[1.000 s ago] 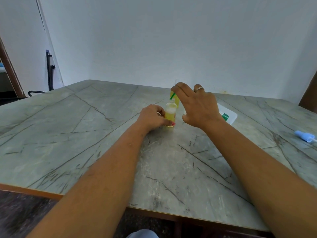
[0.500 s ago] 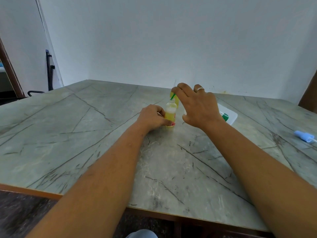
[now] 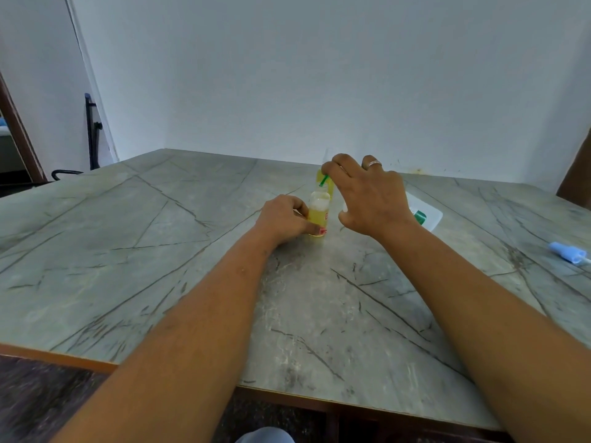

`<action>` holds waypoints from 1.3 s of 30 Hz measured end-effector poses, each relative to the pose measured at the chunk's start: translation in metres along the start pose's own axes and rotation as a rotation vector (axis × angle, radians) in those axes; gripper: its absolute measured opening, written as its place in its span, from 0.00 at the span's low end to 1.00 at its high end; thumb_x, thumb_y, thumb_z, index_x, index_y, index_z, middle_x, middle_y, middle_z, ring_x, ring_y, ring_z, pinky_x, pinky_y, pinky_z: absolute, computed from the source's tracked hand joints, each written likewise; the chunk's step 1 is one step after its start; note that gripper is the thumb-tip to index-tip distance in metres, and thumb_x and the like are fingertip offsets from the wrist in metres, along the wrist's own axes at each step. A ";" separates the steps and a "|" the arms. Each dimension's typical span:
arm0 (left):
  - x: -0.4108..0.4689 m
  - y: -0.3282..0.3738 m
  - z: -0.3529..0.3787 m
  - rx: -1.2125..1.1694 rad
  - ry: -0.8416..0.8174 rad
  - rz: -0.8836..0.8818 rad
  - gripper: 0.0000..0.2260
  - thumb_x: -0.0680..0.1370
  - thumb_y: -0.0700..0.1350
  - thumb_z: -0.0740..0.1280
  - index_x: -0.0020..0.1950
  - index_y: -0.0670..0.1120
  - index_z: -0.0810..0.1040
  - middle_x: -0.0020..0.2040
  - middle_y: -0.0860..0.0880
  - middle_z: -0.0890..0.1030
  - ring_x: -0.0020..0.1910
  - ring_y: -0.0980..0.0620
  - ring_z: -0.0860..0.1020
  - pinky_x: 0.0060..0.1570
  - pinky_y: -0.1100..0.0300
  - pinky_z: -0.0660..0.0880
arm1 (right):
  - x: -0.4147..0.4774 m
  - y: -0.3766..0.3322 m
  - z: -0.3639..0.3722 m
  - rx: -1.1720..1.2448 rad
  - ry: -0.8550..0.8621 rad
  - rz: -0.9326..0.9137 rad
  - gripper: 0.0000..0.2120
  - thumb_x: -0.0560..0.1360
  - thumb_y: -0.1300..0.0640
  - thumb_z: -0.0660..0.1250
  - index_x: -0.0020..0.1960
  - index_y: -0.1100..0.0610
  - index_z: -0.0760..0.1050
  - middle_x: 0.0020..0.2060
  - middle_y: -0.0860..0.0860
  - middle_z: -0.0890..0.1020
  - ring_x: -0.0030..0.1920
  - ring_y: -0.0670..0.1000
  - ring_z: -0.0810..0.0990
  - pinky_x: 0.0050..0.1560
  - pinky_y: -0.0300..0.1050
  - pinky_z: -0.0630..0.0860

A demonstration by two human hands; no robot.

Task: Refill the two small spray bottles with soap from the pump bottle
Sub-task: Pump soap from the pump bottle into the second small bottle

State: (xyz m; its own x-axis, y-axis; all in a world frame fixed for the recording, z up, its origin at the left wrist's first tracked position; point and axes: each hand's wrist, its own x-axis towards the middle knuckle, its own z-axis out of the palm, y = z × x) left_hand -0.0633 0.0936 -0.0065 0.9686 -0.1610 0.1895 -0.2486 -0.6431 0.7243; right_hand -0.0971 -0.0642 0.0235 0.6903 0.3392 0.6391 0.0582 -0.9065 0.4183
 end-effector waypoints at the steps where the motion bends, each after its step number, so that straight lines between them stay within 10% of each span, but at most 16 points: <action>1: 0.000 0.000 0.000 0.003 0.001 0.000 0.21 0.65 0.51 0.77 0.54 0.45 0.78 0.54 0.47 0.78 0.53 0.49 0.75 0.53 0.58 0.73 | 0.000 0.000 -0.001 -0.001 -0.002 0.011 0.34 0.63 0.49 0.74 0.64 0.50 0.63 0.59 0.49 0.71 0.52 0.58 0.75 0.31 0.43 0.67; 39: 0.006 -0.004 0.004 0.042 0.030 0.018 0.18 0.65 0.53 0.77 0.49 0.49 0.76 0.50 0.50 0.77 0.51 0.51 0.76 0.52 0.58 0.74 | -0.006 -0.002 -0.001 -0.110 -0.007 0.016 0.37 0.66 0.50 0.73 0.68 0.49 0.57 0.66 0.49 0.66 0.57 0.58 0.74 0.35 0.47 0.75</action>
State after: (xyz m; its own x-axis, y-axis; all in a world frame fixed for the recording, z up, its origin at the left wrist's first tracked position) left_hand -0.0565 0.0926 -0.0112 0.9631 -0.1507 0.2229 -0.2652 -0.6713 0.6921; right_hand -0.1020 -0.0644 0.0199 0.6954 0.3233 0.6418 -0.0320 -0.8783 0.4770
